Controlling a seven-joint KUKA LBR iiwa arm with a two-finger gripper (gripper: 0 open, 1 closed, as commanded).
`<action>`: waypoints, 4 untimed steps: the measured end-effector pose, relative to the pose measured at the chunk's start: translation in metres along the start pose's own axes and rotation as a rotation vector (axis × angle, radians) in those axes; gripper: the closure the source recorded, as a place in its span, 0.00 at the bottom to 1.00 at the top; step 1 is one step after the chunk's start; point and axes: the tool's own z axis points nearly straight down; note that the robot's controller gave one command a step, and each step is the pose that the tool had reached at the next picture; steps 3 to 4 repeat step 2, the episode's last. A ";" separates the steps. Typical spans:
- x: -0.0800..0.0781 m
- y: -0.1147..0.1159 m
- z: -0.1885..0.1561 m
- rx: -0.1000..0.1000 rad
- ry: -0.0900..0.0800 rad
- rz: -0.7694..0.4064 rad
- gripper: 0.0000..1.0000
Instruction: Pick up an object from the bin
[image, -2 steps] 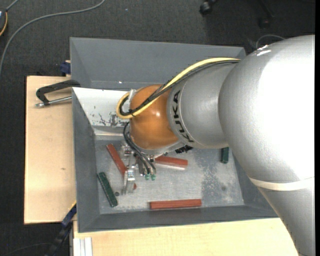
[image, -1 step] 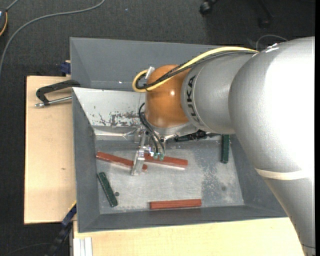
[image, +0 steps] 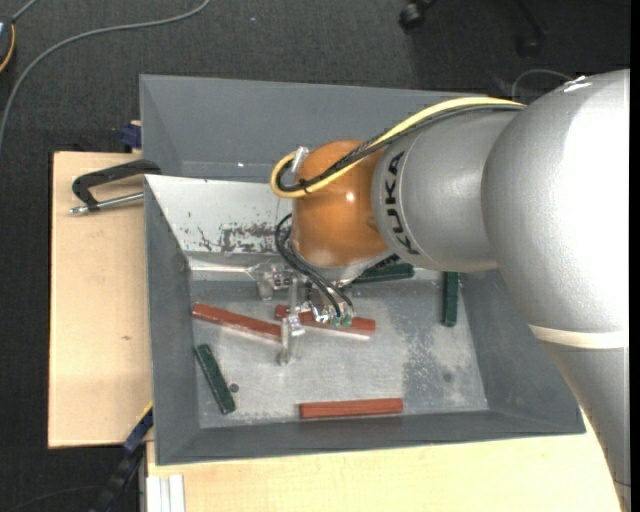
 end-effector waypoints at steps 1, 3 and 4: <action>0.000 0.000 0.000 0.000 0.000 0.001 1.00; 0.050 -0.053 -0.163 0.004 -0.010 -0.347 1.00; 0.050 -0.053 -0.163 0.004 -0.010 -0.347 1.00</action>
Offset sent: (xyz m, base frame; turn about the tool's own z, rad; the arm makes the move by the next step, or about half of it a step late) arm 0.0000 0.0000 0.0000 0.0000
